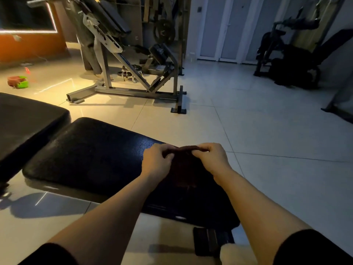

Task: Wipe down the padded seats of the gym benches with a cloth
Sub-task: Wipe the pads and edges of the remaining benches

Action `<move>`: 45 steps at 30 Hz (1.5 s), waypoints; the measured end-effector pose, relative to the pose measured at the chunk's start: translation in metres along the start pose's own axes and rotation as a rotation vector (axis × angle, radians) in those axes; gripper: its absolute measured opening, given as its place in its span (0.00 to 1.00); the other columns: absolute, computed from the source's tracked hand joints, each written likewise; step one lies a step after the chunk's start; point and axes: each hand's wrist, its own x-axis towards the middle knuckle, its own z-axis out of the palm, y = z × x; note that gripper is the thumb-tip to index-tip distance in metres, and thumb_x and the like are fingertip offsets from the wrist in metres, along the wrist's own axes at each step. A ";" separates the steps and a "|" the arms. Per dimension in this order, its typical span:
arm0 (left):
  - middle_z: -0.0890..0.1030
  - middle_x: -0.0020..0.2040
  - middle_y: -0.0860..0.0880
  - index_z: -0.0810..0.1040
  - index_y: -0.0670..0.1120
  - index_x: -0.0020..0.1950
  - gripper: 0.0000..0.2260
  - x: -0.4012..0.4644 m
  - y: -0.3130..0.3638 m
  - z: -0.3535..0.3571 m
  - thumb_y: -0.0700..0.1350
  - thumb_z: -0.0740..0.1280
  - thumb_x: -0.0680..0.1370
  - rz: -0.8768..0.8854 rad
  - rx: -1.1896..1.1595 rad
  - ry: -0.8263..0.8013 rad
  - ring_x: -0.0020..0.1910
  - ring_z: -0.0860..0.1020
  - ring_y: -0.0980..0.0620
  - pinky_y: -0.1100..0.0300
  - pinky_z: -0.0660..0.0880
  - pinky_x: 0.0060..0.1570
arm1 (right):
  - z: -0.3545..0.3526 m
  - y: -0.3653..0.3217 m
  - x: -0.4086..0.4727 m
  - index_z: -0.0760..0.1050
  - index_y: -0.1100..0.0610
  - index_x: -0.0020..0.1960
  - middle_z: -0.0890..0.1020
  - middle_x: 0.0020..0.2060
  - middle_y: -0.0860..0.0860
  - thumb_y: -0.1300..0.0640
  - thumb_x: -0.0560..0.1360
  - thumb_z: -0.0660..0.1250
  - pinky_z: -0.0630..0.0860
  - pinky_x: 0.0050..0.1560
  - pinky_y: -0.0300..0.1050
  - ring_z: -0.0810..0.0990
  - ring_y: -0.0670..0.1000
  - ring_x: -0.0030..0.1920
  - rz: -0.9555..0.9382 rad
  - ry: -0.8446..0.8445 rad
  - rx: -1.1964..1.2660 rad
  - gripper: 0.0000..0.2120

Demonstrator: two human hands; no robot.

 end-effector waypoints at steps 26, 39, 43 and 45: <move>0.74 0.61 0.46 0.73 0.48 0.65 0.16 -0.006 -0.068 0.000 0.43 0.66 0.77 -0.035 0.678 -0.213 0.60 0.73 0.45 0.51 0.71 0.59 | 0.078 0.062 -0.017 0.62 0.60 0.70 0.67 0.68 0.61 0.42 0.78 0.63 0.69 0.65 0.58 0.68 0.62 0.67 0.270 0.118 -0.464 0.30; 0.71 0.67 0.47 0.70 0.47 0.70 0.19 -0.007 -0.088 -0.010 0.46 0.64 0.79 0.057 0.830 -0.290 0.65 0.69 0.49 0.55 0.67 0.66 | 0.155 0.067 0.007 0.54 0.51 0.78 0.53 0.77 0.62 0.37 0.80 0.48 0.47 0.76 0.59 0.49 0.64 0.77 0.049 -0.026 -0.651 0.30; 0.68 0.70 0.49 0.67 0.50 0.73 0.21 0.000 -0.088 0.002 0.50 0.63 0.80 0.088 0.894 -0.327 0.69 0.65 0.48 0.51 0.61 0.71 | 0.146 0.084 0.012 0.53 0.49 0.78 0.56 0.76 0.60 0.44 0.83 0.47 0.49 0.77 0.56 0.51 0.60 0.77 -0.064 -0.046 -0.724 0.24; 0.68 0.70 0.49 0.67 0.51 0.72 0.20 0.005 -0.085 0.012 0.50 0.63 0.80 0.093 0.890 -0.363 0.70 0.64 0.47 0.46 0.58 0.73 | 0.137 0.092 0.018 0.52 0.49 0.78 0.56 0.77 0.58 0.46 0.84 0.45 0.48 0.77 0.54 0.50 0.58 0.78 -0.089 -0.072 -0.723 0.24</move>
